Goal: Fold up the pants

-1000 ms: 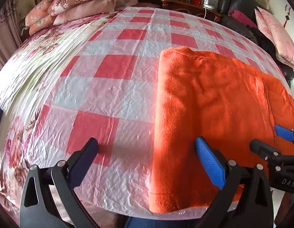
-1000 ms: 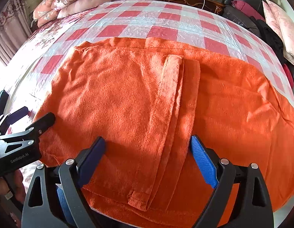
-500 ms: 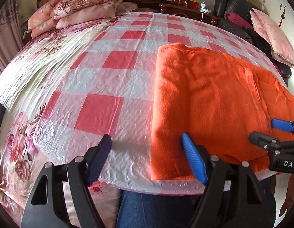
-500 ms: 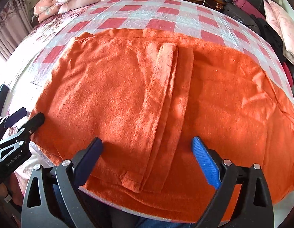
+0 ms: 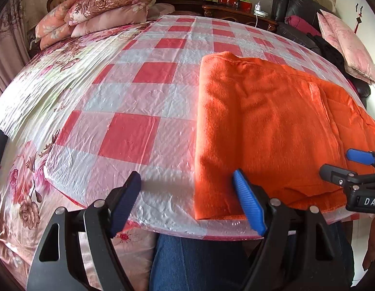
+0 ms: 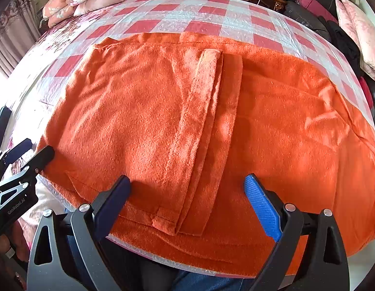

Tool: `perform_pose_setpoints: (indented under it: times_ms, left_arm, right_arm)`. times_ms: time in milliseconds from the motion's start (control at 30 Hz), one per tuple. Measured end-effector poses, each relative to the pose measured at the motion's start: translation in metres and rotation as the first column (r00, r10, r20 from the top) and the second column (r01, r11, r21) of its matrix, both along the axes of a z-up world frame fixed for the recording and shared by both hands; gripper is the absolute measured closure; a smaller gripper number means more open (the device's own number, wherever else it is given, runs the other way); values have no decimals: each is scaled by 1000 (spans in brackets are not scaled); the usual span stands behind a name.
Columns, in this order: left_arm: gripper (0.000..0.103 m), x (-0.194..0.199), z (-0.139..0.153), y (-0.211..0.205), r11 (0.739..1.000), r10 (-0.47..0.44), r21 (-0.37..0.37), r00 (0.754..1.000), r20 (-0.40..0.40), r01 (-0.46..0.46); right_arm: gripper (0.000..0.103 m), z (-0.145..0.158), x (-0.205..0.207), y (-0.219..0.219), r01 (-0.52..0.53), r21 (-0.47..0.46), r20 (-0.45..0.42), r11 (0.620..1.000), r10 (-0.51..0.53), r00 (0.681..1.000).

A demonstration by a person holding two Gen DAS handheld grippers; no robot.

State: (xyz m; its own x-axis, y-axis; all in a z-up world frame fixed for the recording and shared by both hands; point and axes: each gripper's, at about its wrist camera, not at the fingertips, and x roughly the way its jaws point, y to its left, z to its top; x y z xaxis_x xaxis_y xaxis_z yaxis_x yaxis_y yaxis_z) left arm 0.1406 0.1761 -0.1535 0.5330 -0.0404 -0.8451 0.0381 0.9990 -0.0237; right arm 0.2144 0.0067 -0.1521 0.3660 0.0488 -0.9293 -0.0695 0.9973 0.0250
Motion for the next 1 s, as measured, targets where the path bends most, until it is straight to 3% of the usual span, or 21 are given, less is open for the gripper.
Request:
perform_pose_setpoints:
  times_ms: [267,367,467,567,633,767,900,1000]
  left_arm:
    - [24,-7,-1,0,1000,-5,0,1000,5,5]
    - [24,-12,1,3,1000,-7,-4,1000,8,7]
    - [30,-19,5,9,998,-9,-67,1000,21,11]
    - [39,-25,7,16,987,-21,-162,999,25,24]
    - [46,-27,7,23,968,-20,-248,999,28,27]
    - [47,-23,4,39,898,6,-439,1000,16,2]
    - [57,-17,-1,44,870,10,-493,1000,-12,-15]
    - [60,-16,-7,47,814,-16,-581,998,-55,-19]
  right_arm:
    - [12,1,-3,-3,2,-3,-5,1000,-2,1000]
    - [12,13,-4,-9,19,-30,59,999,-18,998]
    - [12,29,3,-15,13,-10,134,1000,-12,991]
    - [12,15,17,-16,23,-113,113,993,-10,994]
    - [12,5,21,-22,26,-105,89,994,-17,996]
    - [12,7,15,-19,7,-138,117,990,9,993]
    - [12,6,14,-19,16,-147,122,989,2,992]
    - [12,5,16,-21,23,-133,111,991,-8,994]
